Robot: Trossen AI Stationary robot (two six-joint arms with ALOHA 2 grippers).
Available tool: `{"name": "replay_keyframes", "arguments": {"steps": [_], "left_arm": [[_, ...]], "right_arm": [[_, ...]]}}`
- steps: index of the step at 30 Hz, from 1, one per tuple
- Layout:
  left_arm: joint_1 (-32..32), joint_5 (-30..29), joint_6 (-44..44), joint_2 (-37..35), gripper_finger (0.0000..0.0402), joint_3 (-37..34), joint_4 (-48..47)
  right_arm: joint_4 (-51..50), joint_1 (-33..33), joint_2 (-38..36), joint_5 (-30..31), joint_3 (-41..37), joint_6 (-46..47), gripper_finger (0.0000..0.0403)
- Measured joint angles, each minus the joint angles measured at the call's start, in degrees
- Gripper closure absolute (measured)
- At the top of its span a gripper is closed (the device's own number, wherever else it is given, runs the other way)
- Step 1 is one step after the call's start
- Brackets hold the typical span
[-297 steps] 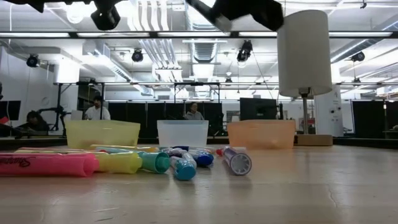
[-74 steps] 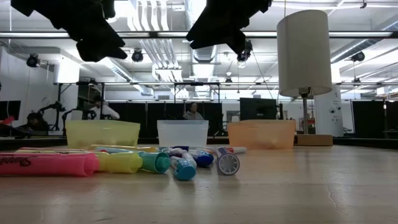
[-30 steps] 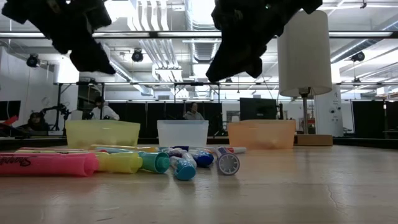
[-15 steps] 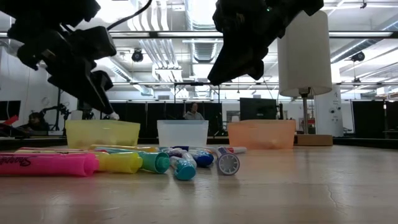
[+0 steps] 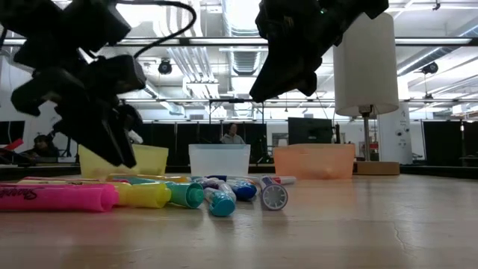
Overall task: Pick & Place Markers
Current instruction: Put the large yellow highlighter pen into the orange bin
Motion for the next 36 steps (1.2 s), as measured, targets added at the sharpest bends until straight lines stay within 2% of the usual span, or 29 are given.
{"name": "replay_keyframes", "arguments": {"steps": [10,17,20,26,36], "left_arm": [[-0.2,-0.5,0.5,7.9,0.0254,0.0,5.0],[-0.2,-0.4,-1.2,10.6,0.0256,0.2,6.0],[-0.2,-0.4,-3.2,9.9,0.0273,0.3,6.2],[-0.2,0.6,-4.2,6.5,0.0344,0.2,5.3],[-0.2,0.0,-4.7,0.2,0.0343,0.2,5.0]], "right_arm": [[0.0,0.0,0.0,0.0,0.0,0.2,0.0328],[0.0,0.0,0.0,0.1,0.0,0.2,0.0336],[0.0,0.0,0.0,0.1,0.0,0.2,0.0337],[0.7,0.0,0.0,0.1,0.0,0.2,0.0331],[1.7,0.0,-0.1,-0.2,0.7,2.1,0.0314]]}}
